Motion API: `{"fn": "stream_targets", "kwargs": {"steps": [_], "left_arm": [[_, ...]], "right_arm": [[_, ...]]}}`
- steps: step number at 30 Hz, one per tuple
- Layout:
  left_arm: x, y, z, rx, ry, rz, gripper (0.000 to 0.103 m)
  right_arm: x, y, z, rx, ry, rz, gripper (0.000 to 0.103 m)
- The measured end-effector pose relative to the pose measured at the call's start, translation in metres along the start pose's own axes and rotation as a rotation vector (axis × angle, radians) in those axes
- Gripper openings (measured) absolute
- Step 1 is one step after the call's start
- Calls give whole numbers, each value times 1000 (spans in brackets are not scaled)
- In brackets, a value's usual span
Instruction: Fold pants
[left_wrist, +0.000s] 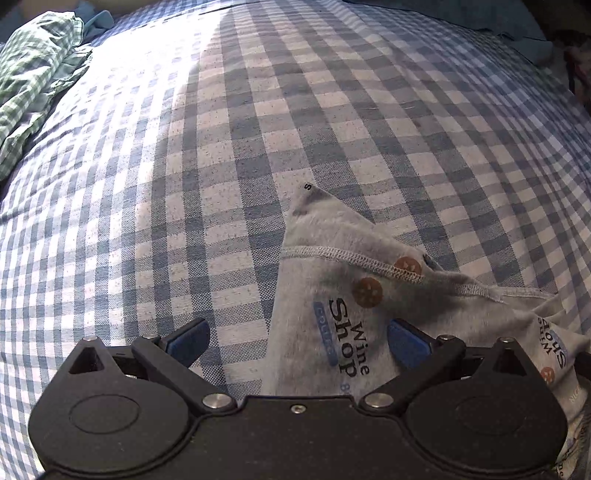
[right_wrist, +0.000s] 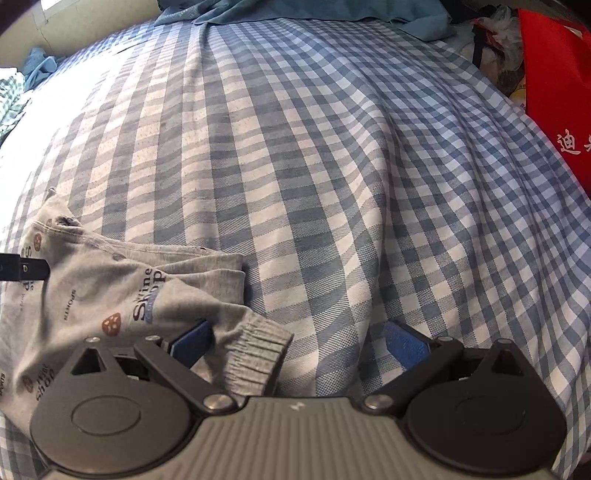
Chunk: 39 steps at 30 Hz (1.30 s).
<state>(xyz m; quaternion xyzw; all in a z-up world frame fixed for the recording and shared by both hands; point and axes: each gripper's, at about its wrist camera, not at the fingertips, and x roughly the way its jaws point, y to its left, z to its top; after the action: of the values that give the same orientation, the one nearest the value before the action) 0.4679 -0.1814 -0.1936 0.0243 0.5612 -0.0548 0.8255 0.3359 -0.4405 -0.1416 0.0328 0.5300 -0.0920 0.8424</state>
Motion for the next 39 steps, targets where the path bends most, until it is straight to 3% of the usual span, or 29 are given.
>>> {"fn": "stream_targets", "kwargs": {"steps": [10, 18, 23, 29, 31, 33, 39], "left_arm": [[23, 12, 12, -27, 37, -42, 103], [0, 20, 3, -91, 21, -26, 102], [-31, 20, -31, -103, -24, -74, 102], [-33, 5, -86, -31, 35, -53, 102], [-28, 4, -104, -22, 65, -34, 102], [-31, 10, -121, -55, 41, -46, 102], [-37, 15, -138, -95, 36, -40, 102]], "right_arm": [[23, -12, -7, -35, 36, -17, 103], [3, -3, -6, -9, 14, -28, 103], [-25, 12, -23, -12, -33, 45, 103], [-28, 28, -63, -104, 45, 62, 103], [-28, 25, -76, -100, 61, 60, 103], [-30, 17, -83, -66, 60, 80, 103], [-31, 9, -91, -43, 61, 107, 103]]}}
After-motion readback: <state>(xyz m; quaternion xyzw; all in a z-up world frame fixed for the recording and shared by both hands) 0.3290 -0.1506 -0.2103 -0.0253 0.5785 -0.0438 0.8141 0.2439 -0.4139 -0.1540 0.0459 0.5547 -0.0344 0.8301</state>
